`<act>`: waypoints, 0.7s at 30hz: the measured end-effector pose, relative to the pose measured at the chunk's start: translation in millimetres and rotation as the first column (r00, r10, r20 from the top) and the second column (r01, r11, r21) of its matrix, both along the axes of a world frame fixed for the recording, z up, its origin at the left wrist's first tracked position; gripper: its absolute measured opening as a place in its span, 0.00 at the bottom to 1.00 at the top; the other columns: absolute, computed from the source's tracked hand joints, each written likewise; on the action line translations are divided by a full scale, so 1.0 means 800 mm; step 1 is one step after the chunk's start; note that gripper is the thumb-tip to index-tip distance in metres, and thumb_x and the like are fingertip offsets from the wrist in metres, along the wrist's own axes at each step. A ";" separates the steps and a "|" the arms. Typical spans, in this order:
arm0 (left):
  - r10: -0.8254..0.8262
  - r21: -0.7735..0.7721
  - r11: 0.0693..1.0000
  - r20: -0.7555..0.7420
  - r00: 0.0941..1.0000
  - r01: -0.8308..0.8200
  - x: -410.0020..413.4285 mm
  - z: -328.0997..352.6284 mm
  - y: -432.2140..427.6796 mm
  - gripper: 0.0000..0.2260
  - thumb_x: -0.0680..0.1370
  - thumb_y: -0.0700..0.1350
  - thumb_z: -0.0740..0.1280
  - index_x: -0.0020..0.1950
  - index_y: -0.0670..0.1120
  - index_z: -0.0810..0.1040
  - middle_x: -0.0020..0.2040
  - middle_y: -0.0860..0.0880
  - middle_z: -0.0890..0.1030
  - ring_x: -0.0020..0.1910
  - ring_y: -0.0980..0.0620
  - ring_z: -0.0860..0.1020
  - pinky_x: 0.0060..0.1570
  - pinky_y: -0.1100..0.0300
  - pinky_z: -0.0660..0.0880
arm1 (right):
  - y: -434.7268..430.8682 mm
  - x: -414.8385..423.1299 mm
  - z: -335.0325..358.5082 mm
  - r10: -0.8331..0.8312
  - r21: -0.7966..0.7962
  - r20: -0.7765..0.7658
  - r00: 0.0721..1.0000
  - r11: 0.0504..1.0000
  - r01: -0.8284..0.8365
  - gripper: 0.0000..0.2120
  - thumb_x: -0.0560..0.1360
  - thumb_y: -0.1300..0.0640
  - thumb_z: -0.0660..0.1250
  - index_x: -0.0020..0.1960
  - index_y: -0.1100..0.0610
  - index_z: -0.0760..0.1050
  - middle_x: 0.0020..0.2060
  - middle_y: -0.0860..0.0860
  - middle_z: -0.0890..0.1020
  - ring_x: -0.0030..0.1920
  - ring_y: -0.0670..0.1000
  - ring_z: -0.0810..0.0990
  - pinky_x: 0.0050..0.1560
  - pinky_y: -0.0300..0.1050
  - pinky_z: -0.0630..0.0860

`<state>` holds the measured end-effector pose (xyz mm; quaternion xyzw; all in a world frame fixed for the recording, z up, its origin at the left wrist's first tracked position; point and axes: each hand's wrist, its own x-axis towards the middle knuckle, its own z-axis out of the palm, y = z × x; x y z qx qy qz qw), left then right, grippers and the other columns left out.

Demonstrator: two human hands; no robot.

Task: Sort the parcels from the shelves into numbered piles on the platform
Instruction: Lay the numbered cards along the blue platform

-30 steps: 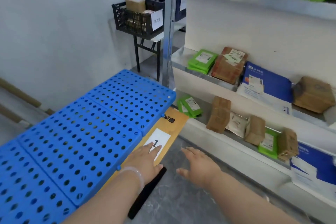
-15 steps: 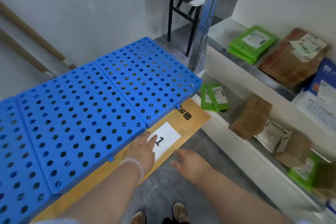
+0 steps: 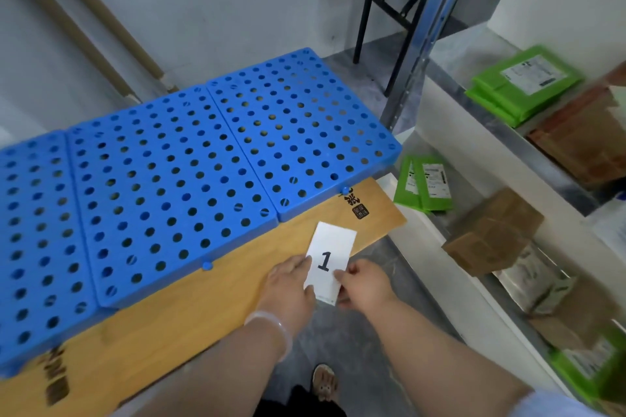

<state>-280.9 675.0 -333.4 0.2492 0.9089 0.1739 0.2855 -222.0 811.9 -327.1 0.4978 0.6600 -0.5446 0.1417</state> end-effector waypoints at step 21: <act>0.671 0.334 0.448 0.488 0.559 -0.829 -0.020 0.161 -0.153 0.03 0.80 0.44 0.64 0.48 0.48 0.76 0.51 0.47 0.79 0.46 0.49 0.80 0.37 0.57 0.81 | -0.109 -0.084 0.163 0.472 0.073 -0.367 0.801 0.873 -0.481 0.11 0.74 0.53 0.71 0.50 0.60 0.76 0.43 0.52 0.85 0.41 0.48 0.85 0.40 0.45 0.83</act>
